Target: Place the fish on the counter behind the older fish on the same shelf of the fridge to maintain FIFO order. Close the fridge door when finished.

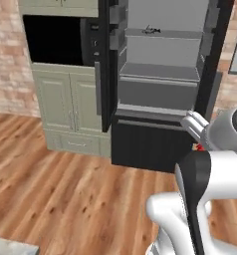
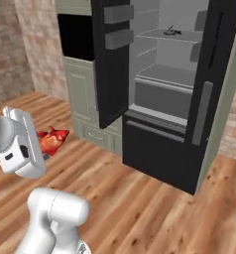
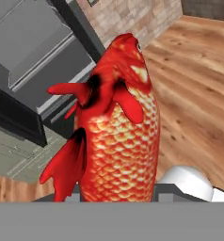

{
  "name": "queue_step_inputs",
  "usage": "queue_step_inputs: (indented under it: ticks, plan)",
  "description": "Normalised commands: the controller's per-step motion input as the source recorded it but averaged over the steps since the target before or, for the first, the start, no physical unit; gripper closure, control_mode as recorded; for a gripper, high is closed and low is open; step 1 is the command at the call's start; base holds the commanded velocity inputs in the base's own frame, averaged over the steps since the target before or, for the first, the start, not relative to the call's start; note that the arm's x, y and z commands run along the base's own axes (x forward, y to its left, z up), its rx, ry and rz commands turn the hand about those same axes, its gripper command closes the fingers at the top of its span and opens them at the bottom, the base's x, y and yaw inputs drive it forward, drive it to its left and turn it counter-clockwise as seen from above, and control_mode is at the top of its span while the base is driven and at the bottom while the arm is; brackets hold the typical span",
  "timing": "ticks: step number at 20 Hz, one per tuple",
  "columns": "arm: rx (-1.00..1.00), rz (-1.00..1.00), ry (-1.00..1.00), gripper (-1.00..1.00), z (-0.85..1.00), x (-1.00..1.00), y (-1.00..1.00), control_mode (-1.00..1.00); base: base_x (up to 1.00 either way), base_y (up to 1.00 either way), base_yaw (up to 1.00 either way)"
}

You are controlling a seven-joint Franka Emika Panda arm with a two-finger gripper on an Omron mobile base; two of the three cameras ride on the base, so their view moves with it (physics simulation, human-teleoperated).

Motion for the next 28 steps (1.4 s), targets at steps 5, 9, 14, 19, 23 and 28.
queue_step_inputs:
  ticks: [5,9,14,19,23,28]
  plan:
    - [0.00,0.00,0.00,1.00,0.00,0.00,0.00,1.00,1.00,0.00,-0.35]
    - [0.00,0.00,0.00,1.00,0.00,0.00,0.00,1.00,1.00,0.00,-0.18]
    - [0.00,0.00,0.00,1.00,0.00,0.00,0.00,1.00,1.00,0.06,-0.16]
    - [0.00,0.00,0.00,1.00,0.00,0.00,0.00,1.00,0.95,0.29,-0.27]
    - [0.00,0.00,0.00,1.00,0.00,0.00,0.00,1.00,0.85,0.54,-0.37]
    - [0.00,0.00,0.00,1.00,0.00,0.00,0.00,1.00,0.82,0.42,-0.34]
